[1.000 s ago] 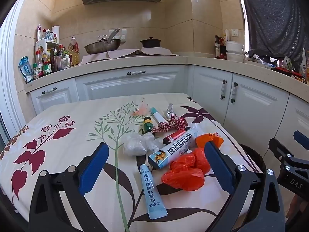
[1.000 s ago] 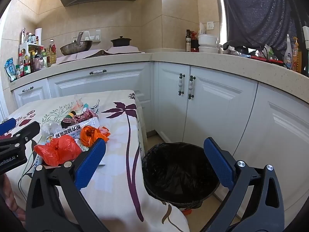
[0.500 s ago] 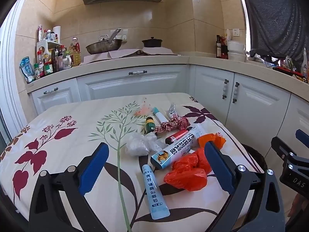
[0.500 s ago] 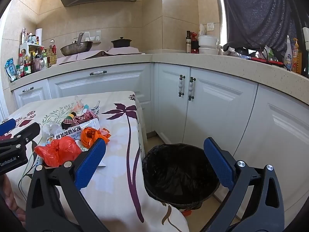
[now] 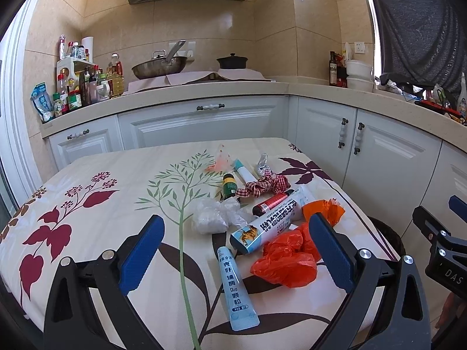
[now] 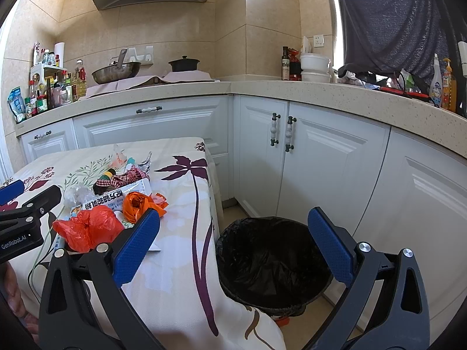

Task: Collect trash

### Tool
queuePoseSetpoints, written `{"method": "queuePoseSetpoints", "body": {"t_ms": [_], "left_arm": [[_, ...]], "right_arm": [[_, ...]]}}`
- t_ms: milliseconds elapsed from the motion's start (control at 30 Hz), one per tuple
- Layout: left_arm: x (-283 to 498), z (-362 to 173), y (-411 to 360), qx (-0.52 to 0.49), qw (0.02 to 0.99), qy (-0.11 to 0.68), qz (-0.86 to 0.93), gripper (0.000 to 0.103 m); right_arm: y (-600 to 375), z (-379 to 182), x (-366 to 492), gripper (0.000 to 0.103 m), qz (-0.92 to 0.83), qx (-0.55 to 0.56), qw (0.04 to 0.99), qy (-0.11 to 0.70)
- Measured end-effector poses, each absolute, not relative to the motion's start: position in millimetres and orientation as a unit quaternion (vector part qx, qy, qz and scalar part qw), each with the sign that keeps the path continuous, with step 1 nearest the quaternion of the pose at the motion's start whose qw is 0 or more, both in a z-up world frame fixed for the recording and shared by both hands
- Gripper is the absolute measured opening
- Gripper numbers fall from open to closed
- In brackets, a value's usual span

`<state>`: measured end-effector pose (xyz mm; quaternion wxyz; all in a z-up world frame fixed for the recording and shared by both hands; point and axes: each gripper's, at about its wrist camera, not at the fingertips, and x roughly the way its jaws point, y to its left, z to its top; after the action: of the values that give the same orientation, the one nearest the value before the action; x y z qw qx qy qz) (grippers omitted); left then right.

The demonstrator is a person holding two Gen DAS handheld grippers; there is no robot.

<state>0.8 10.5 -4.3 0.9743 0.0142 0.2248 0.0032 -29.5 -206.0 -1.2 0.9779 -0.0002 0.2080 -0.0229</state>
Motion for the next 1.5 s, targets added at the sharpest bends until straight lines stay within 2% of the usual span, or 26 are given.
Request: {"method": "queuePoseSetpoints", "body": {"t_ms": [1500], "left_arm": [[-0.2, -6.1, 11.9, 0.014, 0.973, 0.228, 0.008, 0.096]], "right_arm": [[-208.2, -1.5, -31.5, 0.099, -0.023, 0.0, 0.978, 0.207]]}}
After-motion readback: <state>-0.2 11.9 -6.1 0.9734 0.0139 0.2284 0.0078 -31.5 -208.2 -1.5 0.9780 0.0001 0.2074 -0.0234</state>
